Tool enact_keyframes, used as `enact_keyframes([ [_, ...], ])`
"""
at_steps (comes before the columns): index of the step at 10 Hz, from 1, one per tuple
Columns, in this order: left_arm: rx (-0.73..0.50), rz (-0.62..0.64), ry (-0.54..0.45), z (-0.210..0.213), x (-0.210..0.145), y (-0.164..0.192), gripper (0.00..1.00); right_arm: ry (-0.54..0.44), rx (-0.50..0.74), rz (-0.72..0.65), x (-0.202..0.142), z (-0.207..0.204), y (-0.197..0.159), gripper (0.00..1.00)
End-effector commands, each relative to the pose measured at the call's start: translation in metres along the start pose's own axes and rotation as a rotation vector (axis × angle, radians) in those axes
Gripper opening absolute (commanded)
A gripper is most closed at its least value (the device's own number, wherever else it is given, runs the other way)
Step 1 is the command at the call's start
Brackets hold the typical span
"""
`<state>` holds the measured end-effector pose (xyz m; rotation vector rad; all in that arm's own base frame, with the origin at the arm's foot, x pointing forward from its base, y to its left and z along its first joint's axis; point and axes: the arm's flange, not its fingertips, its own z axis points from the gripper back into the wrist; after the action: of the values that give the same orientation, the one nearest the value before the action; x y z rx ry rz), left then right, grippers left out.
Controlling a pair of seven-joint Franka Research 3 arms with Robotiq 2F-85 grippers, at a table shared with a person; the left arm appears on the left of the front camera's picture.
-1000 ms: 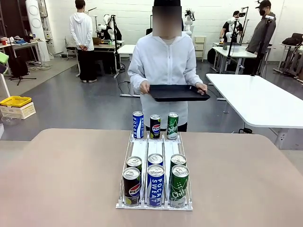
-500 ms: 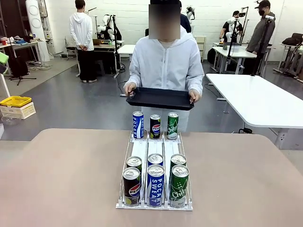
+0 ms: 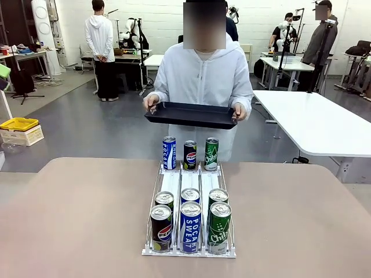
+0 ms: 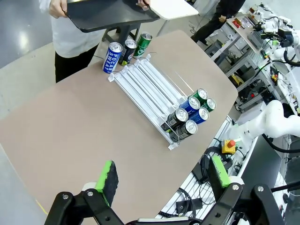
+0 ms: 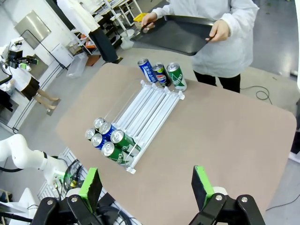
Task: Retrieve and hand over the desired beverage to the person.
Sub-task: Pick up a can of the same type that the person held from the Automatic Can Dispenser.
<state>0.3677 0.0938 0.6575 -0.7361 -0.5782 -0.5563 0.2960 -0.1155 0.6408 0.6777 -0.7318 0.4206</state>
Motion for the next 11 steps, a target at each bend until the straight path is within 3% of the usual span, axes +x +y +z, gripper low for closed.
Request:
enact_keyframes([
  [1, -0.016, -0.022, -0.01, 0.001, 0.0002, 0.0014, 1.0, -0.018, 0.026, 0.01, 0.0022, -0.0014, -0.0008, 1.0],
  [11, -0.016, -0.022, -0.01, 0.001, 0.0002, 0.0014, 1.0, -0.018, 0.026, 0.01, 0.0022, -0.0014, -0.0008, 1.0],
])
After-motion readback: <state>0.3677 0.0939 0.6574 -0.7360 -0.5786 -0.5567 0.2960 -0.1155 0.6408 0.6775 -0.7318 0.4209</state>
